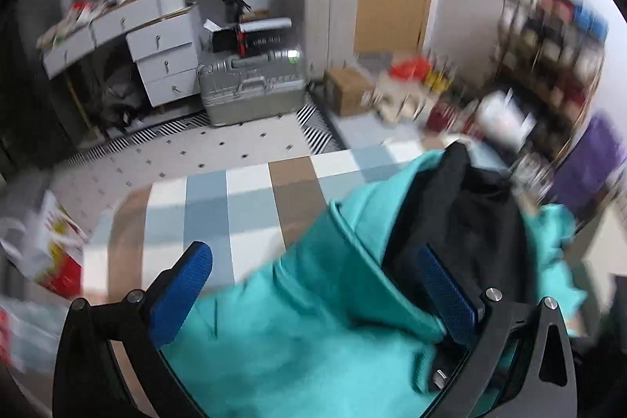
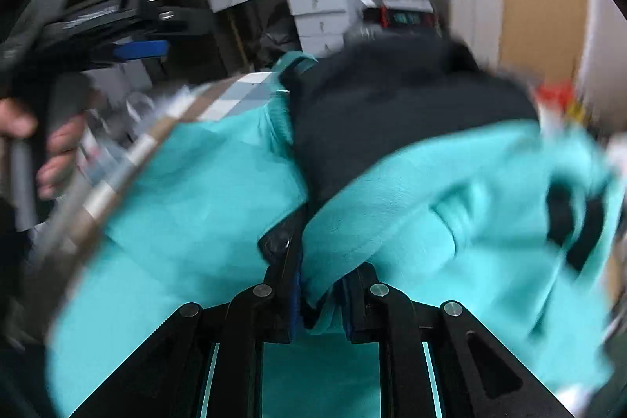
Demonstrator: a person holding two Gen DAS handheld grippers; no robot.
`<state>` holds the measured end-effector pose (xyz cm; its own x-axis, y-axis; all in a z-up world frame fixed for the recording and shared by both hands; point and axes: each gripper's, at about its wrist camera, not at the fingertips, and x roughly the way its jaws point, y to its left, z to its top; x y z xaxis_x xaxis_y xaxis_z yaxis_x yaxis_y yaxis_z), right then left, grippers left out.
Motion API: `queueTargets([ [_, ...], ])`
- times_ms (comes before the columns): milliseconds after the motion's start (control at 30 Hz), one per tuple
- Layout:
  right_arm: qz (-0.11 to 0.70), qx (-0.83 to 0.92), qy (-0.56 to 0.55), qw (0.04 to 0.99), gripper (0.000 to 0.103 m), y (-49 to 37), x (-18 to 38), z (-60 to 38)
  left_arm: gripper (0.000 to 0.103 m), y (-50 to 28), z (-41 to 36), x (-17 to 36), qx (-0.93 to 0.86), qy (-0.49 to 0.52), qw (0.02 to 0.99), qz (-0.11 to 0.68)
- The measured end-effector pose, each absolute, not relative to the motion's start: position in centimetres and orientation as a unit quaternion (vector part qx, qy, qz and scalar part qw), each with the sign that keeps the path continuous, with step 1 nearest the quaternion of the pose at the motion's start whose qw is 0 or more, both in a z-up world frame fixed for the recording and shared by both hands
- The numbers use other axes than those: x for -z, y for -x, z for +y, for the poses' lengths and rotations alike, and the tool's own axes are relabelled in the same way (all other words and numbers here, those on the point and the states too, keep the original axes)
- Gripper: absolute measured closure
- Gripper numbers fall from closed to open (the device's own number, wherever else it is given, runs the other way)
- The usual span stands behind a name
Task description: Fold large clothes
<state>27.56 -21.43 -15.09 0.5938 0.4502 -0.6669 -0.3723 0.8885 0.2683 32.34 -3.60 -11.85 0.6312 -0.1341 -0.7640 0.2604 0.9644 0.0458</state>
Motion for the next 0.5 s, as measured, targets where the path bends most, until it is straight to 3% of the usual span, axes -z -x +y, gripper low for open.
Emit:
queueTargets([
  [167, 0.371, -0.255, -0.193, 0.872, 0.087, -28.0, 16.8, -24.2, 0.001, -37.9, -9.2, 14.0, 0.113, -0.161, 0.877, 0.438],
  [300, 0.344, -0.281, -0.224, 0.868, 0.087, -27.4, 18.2, -25.7, 0.002, -40.8, -12.1, 16.8, 0.114, -0.195, 0.844, 0.486],
  [333, 0.342, -0.287, -0.231, 0.864, 0.086, -27.3, 18.5, -26.2, 0.012, -41.5, -12.2, 18.0, 0.099, -0.208, 0.831, 0.506],
  [367, 0.344, -0.290, -0.241, 0.860, 0.086, -27.2, 18.5, -26.8, 0.054, -42.2, -12.0, 19.0, 0.091, -0.208, 0.817, 0.530],
  [400, 0.342, -0.292, -0.244, 0.859, 0.087, -27.2, 18.5, -27.1, 0.072, -42.8, -11.5, 20.2, 0.105, -0.180, 0.798, 0.565],
  [500, 0.337, -0.292, -0.234, 0.864, 0.086, -26.9, 18.4, -26.7, 0.086, -42.3, -10.8, 20.4, 0.108, -0.166, 0.794, 0.575],
])
